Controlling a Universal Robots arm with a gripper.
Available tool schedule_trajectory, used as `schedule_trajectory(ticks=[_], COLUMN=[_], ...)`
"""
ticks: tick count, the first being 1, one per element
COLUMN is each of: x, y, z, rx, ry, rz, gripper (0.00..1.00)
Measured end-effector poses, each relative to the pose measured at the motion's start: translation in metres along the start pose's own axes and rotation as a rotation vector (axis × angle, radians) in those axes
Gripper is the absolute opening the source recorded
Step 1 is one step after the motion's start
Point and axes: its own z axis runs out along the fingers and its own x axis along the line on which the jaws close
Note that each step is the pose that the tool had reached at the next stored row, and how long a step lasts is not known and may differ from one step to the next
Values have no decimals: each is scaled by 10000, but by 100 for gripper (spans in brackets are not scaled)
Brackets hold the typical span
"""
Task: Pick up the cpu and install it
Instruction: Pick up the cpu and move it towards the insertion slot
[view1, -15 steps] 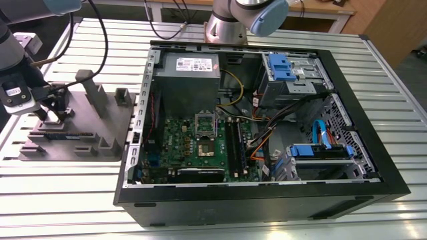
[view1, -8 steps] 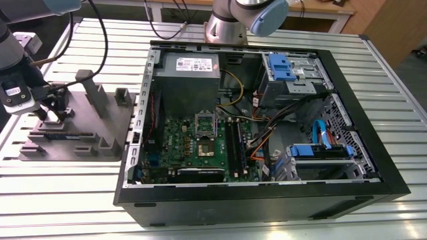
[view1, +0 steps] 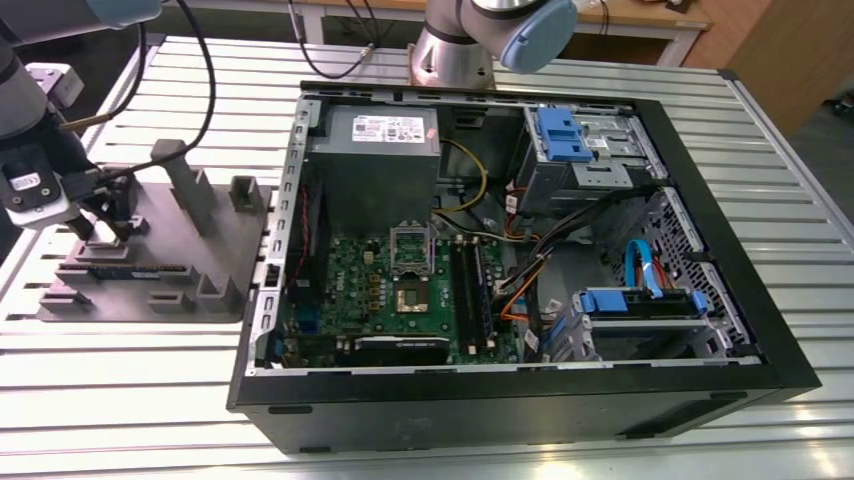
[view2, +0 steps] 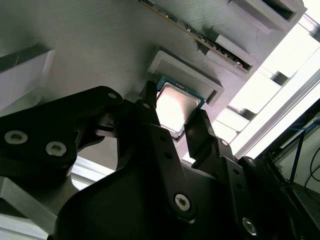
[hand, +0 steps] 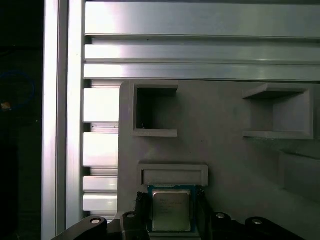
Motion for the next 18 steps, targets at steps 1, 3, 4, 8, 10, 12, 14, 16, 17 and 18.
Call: schedule_trajectory(ticks=[1, 3, 4, 8, 10, 12, 14, 16, 17, 18], x=[0, 0, 0, 0, 0, 0, 0, -1, -1, -1], y=[0, 0, 0, 0, 0, 1, 1, 1, 1, 1], z=[-2, -5, -19, -26, -32, -35, -40, -44, -49, -52], rx=[1, 0, 0, 1, 0, -1, 0, 0, 0, 0], ry=[1, 0, 0, 1, 1, -1, 0, 0, 0, 0], rz=[0, 0, 0, 0, 0, 0, 0, -1, 0, 0], gripper=[47, 47, 47, 47, 47, 47, 47, 47, 47, 47])
